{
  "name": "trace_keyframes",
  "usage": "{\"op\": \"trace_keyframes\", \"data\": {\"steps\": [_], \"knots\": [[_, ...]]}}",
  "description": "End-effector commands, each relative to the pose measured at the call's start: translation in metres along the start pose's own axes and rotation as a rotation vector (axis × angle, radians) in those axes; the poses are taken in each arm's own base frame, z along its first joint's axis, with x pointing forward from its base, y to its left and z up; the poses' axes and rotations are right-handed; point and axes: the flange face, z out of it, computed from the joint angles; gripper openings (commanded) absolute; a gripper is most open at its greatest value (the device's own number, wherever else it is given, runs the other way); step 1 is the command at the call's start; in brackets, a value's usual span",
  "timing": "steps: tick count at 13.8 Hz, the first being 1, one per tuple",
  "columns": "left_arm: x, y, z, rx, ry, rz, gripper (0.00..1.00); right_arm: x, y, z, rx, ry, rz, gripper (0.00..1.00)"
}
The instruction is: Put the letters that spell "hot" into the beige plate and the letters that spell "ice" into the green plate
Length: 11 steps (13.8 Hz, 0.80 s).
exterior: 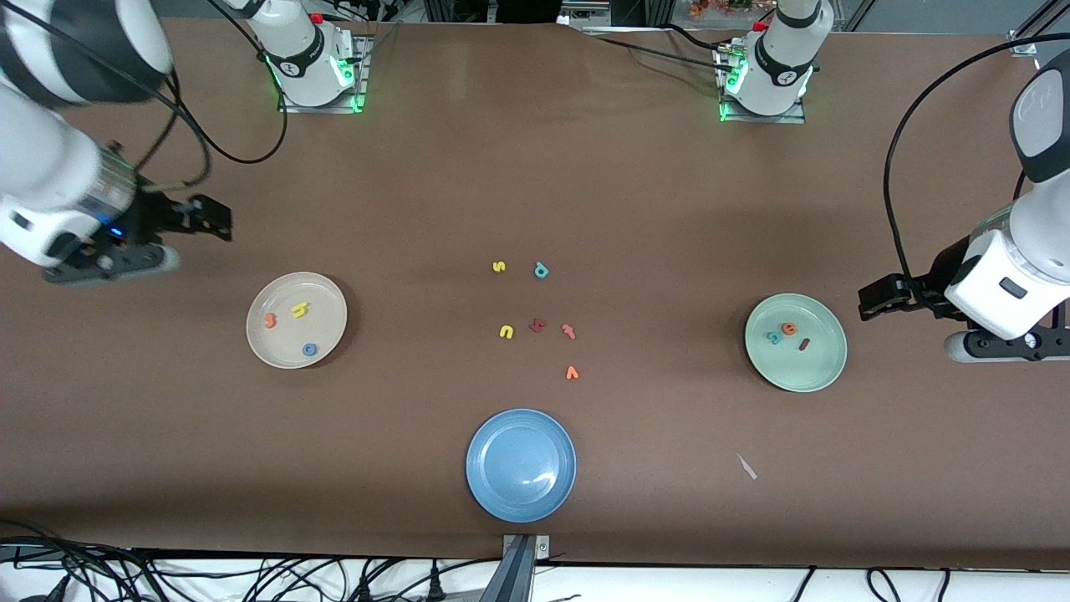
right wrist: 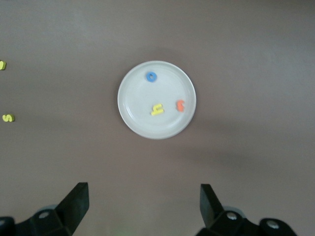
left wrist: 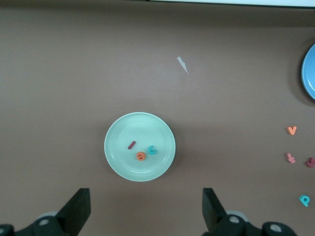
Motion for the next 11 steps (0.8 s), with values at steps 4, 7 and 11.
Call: {"op": "trace_keyframes", "data": {"steps": [4,7,11], "knots": [[-0.013,-0.009,-0.004,-0.020,-0.002,-0.010,1.00,-0.009,0.036,-0.023,0.028,0.010,0.005,1.00],[-0.012,-0.009,-0.003,-0.024,-0.001,-0.010,1.00,-0.002,0.033,-0.017,0.023,0.003,-0.004,1.00],[-0.011,-0.010,-0.004,-0.018,0.002,-0.012,1.00,-0.002,0.038,-0.017,0.020,0.001,-0.018,1.00]]}}
